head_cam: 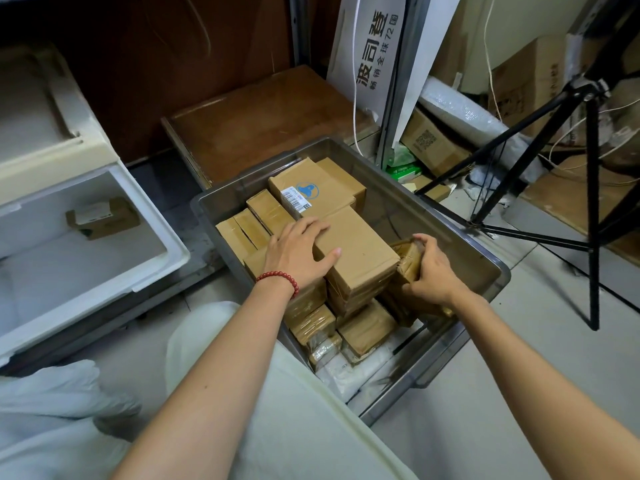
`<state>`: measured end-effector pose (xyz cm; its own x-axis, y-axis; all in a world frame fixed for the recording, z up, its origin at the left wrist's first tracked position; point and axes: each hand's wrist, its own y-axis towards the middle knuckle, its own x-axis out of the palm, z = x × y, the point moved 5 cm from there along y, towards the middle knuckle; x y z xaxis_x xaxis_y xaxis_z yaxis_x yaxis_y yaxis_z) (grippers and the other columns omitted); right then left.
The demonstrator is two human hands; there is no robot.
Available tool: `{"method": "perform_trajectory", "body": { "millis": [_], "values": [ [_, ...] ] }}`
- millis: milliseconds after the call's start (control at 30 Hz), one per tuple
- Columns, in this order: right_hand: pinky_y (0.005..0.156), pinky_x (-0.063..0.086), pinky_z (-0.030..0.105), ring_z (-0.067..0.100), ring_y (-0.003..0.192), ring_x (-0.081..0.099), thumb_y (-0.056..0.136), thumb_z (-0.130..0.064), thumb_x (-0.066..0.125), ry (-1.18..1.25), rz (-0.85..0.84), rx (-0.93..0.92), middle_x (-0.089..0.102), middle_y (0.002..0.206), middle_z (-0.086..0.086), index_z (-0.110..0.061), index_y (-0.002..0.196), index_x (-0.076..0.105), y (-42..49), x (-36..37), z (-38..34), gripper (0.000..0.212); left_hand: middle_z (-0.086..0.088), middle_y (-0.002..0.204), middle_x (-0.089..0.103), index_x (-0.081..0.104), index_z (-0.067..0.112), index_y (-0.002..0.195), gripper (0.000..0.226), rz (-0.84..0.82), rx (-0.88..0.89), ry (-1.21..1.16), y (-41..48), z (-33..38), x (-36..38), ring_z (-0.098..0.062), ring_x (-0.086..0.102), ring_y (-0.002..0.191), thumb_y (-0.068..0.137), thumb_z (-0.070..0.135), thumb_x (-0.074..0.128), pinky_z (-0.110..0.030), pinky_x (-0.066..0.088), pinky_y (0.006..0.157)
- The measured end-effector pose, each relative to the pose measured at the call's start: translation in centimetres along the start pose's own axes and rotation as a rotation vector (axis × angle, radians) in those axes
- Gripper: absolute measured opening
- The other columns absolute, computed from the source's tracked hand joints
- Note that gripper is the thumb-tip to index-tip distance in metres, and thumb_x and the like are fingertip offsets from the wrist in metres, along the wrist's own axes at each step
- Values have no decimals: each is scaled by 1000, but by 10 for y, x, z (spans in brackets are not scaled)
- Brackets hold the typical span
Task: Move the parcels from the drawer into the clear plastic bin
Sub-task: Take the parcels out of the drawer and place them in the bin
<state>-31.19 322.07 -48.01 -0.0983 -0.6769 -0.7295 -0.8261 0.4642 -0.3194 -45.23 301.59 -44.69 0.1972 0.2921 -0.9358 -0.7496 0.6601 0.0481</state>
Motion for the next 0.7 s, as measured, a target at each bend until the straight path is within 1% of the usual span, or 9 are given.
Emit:
{"method": "perform_trajectory", "body": {
  "millis": [67,167,300,433,500,600,633,667,700],
  "values": [
    [112,29,46,31,132,31,72,-7,78,-38,21,9,35,140,16,-21,144,15,2,2,6,97,11,145,37,40,35,138,57,-3,2,0,-1,-2,0,-14,35,131,88,62,44,-41,33,104],
    [110,30,49,33,131,35,73,-14,78,-70,130,7,40,140,16,-22,145,16,6,-3,10,95,12,145,36,40,35,138,58,-5,2,1,-2,-5,0,-14,35,131,87,63,44,-40,33,104],
    [110,29,50,31,132,36,70,-23,81,22,289,-35,40,142,14,-24,148,17,11,-16,10,101,12,146,36,40,35,138,58,-4,5,-15,-1,-5,2,-13,35,131,87,63,44,-41,34,104],
    [109,27,40,26,135,31,70,-30,83,64,384,-147,40,145,8,-22,149,24,15,-24,0,99,11,145,37,41,35,137,58,6,13,-12,2,-3,1,-13,36,130,87,63,45,-40,34,103],
    [107,28,41,27,133,29,70,-33,82,52,420,-168,43,143,6,-24,149,26,18,-26,-8,96,11,144,38,41,35,137,58,6,17,-8,5,-3,-1,-14,36,130,86,63,46,-40,34,103],
    [104,24,35,28,133,31,74,-35,80,92,459,-197,42,144,6,-25,150,24,22,-33,-21,95,11,143,38,41,35,137,59,3,16,-13,8,-2,-1,-13,35,130,86,63,46,-40,34,103],
    [105,22,34,27,133,32,75,-35,79,133,476,-200,41,145,7,-24,150,23,23,-35,-24,95,12,143,39,41,35,137,59,3,17,-14,7,-3,-1,-13,36,129,85,63,46,-40,34,103],
    [109,23,36,27,134,33,75,-34,79,192,490,-198,40,146,7,-24,150,22,25,-39,-27,95,12,142,39,42,35,136,59,6,19,-16,7,-3,0,-12,36,129,85,64,46,-39,35,103],
    [112,27,43,26,135,34,76,-33,79,259,496,-192,38,147,7,-24,150,21,26,-41,-31,95,13,142,39,42,35,136,59,10,20,-19,6,-3,2,-12,36,128,85,64,46,-39,36,102]
  ]
}}
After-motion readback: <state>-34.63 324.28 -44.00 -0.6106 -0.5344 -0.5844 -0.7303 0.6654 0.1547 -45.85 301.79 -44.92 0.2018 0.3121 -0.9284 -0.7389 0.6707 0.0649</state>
